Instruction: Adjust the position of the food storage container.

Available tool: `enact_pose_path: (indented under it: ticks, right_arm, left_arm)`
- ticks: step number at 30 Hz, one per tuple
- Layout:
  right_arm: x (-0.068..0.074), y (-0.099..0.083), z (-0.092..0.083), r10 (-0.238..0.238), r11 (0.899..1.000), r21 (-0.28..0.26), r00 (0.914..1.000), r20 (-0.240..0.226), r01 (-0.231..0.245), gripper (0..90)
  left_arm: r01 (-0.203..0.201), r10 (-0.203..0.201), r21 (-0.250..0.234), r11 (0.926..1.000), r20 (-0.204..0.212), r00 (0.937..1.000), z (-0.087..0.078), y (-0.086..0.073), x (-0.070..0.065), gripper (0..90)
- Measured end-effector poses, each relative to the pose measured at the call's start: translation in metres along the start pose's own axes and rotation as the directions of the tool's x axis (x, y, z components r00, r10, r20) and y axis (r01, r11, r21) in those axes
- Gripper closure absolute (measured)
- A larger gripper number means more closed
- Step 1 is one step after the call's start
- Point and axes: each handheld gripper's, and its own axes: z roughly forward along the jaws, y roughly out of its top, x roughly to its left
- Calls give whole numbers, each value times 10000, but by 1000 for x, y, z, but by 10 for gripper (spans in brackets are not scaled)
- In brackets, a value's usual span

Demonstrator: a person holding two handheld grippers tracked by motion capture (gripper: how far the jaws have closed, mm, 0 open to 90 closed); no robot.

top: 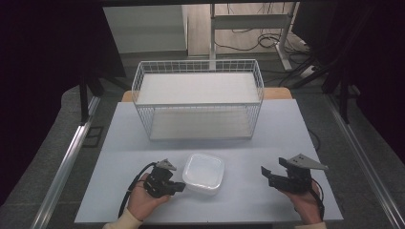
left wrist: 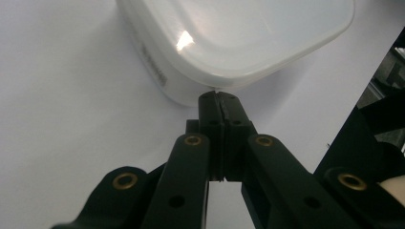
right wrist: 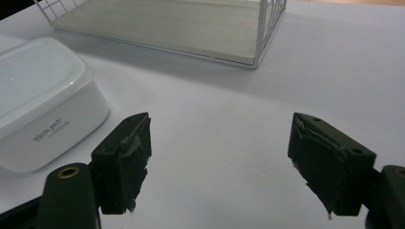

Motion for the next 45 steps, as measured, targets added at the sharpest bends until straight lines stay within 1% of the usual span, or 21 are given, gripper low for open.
enact_pose_path:
  ticks: [2,3,4,6,7,8,11,14,17,18,19,21,27,28,29,34,36,39,40,43,45]
  right_arm:
    - [0,0,0,21,10000,-13,10000,7,-21,230]
    - [0,0,0,-30,10000,-36,10000,18,30,230]
    - [0,0,0,-30,10000,-36,10000,18,30,230]
    - [0,0,0,-19,10000,-11,10000,24,19,230]
    - [0,0,0,26,10000,-1,10000,6,-26,230]
    - [0,0,1,48,10000,48,10000,18,-48,230]
    - [0,0,1,33,10000,43,10000,11,-33,230]
    - [0,0,0,57,10000,-3,10000,-28,-57,230]
    - [0,0,1,30,10000,41,10000,-37,-30,230]
    - [0,0,1,23,10000,56,10000,-42,-23,230]
    - [0,0,1,23,10000,56,10000,-42,-23,230]
    - [0,0,1,20,10000,39,10000,-44,-20,230]
    - [-1,0,0,62,10000,-12,10000,-16,-62,230]
    - [-2,0,0,65,10000,-12,10000,-17,-65,230]
    - [-2,0,0,72,10000,0,10000,-28,-72,230]
    - [-1,0,1,47,10000,10,10000,-45,-46,230]
    - [-1,0,1,45,10000,11,10000,-48,-45,230]
    - [-1,0,1,32,10000,22,10000,-64,-32,230]
    - [-1,0,1,27,10000,22,10000,-64,-27,230]
    - [-1,0,1,27,10000,2,10000,-78,-27,230]
    - [-1,0,0,56,10000,-25,9999,-90,-56,230]
  left_arm:
    - [-9,8,-66,10000,-95,10000,3,4,-1,895]
    - [-23,19,-188,9998,-216,9998,4,9,-1,896]
    - [-23,19,-188,9998,-216,9998,4,9,-1,897]
    - [-51,38,-273,9996,-466,9989,5,15,1,897]
    - [-10,-6,-309,9995,-512,9987,6,18,4,898]
    - [109,-124,-283,9995,-539,9985,9,23,9,897]
    - [332,-350,-298,9990,-616,9975,13,30,16,898]
    - [265,-282,-255,9993,-713,9971,14,34,20,898]
    - [422,-449,-393,9983,-723,9964,14,42,24,898]
    - [297,-324,-346,9990,-806,9962,14,47,26,898]
    - [297,-324,-346,9990,-806,9962,14,47,26,898]
    - [358,-390,-371,9987,-892,9952,17,56,28,898]
    - [378,-409,-351,9987,-917,9949,23,68,32,898]
    - [489,-526,-426,9979,-908,9945,25,70,32,898]
    - [464,-499,-386,9982,-958,9941,28,74,34,898]
    - [573,-618,-511,9970,-918,9939,34,81,37,898]
    - [510,-555,-496,9975,-931,9941,35,83,38,898]
    - [583,-634,-576,9966,-924,9937,38,86,37,898]
    - [534,-582,-547,9971,-905,9942,40,87,37,898]
    - [559,-609,-598,9966,-853,9945,39,86,38,898]
    - [499,-549,-593,9970,-862,9948,36,85,39,897]
